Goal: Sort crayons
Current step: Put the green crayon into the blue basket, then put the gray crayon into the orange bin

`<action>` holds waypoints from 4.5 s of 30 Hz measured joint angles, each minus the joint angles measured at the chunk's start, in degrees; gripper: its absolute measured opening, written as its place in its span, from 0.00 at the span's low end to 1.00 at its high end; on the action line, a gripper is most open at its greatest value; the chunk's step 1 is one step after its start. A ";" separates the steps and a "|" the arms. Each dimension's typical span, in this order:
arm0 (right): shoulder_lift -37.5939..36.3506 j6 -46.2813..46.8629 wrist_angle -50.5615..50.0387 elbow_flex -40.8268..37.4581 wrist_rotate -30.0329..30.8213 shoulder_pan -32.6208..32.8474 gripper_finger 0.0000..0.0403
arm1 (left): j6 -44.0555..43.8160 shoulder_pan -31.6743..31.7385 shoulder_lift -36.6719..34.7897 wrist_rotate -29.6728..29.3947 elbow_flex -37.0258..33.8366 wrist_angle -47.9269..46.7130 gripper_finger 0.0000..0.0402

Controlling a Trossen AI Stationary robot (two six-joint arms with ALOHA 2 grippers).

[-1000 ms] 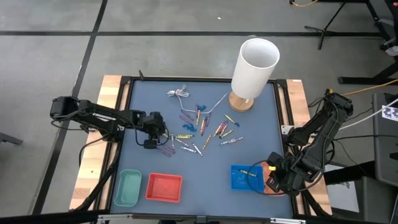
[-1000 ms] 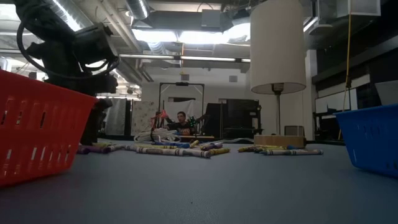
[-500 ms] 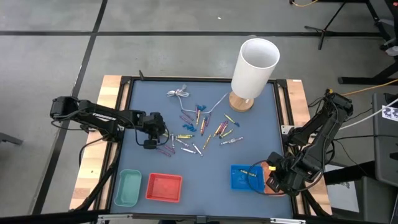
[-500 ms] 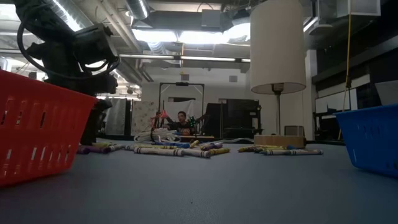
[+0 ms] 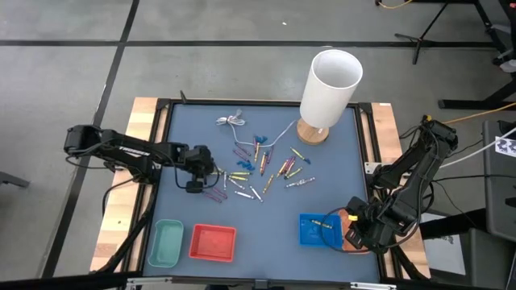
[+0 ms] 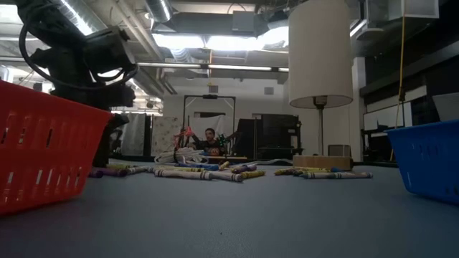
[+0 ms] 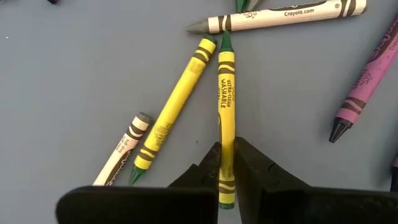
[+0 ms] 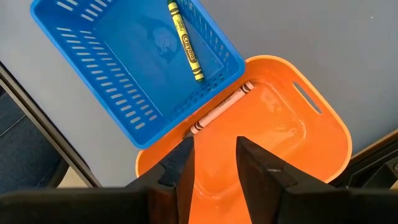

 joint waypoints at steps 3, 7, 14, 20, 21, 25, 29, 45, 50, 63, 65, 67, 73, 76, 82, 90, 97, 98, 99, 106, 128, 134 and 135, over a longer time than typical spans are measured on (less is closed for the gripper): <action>0.00 0.02 0.00 0.00 0.00 0.00 0.29 | -0.78 0.00 -0.79 -0.02 0.04 -0.12 0.03; 0.00 0.02 0.40 0.00 0.00 0.00 0.29 | -3.16 -0.03 -1.40 2.14 1.81 -1.28 0.03; 0.00 0.02 2.01 0.00 0.00 0.00 0.29 | -10.29 -1.28 -1.50 7.55 7.63 4.27 0.03; 0.00 0.02 1.95 0.00 0.64 0.00 0.29 | -15.08 -5.81 -0.86 6.35 8.94 26.57 0.03; 0.00 0.04 1.95 0.00 1.66 0.00 0.29 | -15.10 -6.83 -0.56 5.35 8.98 30.89 0.03; 0.00 -2.54 1.85 0.00 7.46 0.00 0.29 | -15.07 -11.31 2.98 -0.36 9.09 48.09 0.03; 0.00 -6.48 1.78 0.00 12.98 0.00 0.29 | -15.04 -15.23 9.89 -3.68 9.12 64.01 0.03; -0.07 -20.82 -0.66 0.00 36.28 0.00 0.29 | -15.04 -19.32 45.84 0.08 42.81 66.38 0.04; -0.11 -21.57 -4.27 0.00 43.69 -0.02 0.29 | -15.06 -19.72 53.94 5.11 53.52 61.70 0.05; -0.11 -21.55 -7.23 0.00 44.98 -0.04 0.29 | -15.05 -19.39 57.31 11.05 62.88 47.75 0.09; -0.11 -21.55 -7.25 0.00 44.98 -0.04 0.29 | -15.06 -19.32 57.31 11.14 62.88 48.12 0.13; -0.11 -21.74 -7.23 0.00 44.98 -0.02 0.29 | -15.08 -19.23 57.31 10.93 62.90 47.91 0.17; -0.11 -23.90 -7.32 0.00 45.44 -1.78 0.29 | -15.05 -18.63 57.31 10.84 62.88 47.59 0.26; -0.15 -27.37 -7.30 0.00 44.95 -4.91 0.29 | -16.03 -17.49 56.46 13.43 62.88 45.83 0.28; -0.17 -40.90 -7.22 0.00 37.11 -13.99 0.29 | -16.06 -14.18 51.10 20.01 62.88 36.45 0.29; -0.95 -62.28 -2.56 -0.19 28.52 -23.52 0.29 | -9.15 -11.23 42.47 18.67 62.80 20.92 0.29; -6.90 -80.47 13.27 -6.61 16.37 -32.38 0.29 | -8.73 -9.94 32.80 12.91 52.65 18.06 0.29; -7.70 -82.91 15.33 -7.95 14.13 -33.93 0.29 | -9.25 -9.72 31.05 11.32 50.21 18.00 0.29; -8.36 -85.04 17.20 -9.32 12.09 -35.50 0.29 | -10.15 -9.48 29.05 9.35 47.73 18.32 0.29; -8.24 -94.59 27.51 -15.86 1.24 -47.44 0.29 | -15.06 -8.88 17.02 -1.22 32.12 22.46 0.29; -7.23 -103.49 40.51 -27.50 -18.12 -64.57 0.29 | -18.18 -8.90 11.19 -10.62 22.77 24.25 0.29; -7.23 -103.51 45.51 -30.16 -20.11 -64.52 0.29 | -18.18 -8.90 11.19 -10.62 22.77 24.66 0.29; -7.23 -103.51 45.51 -30.30 -20.11 -64.52 0.29 | -18.18 -8.90 11.19 -10.62 22.77 24.66 0.29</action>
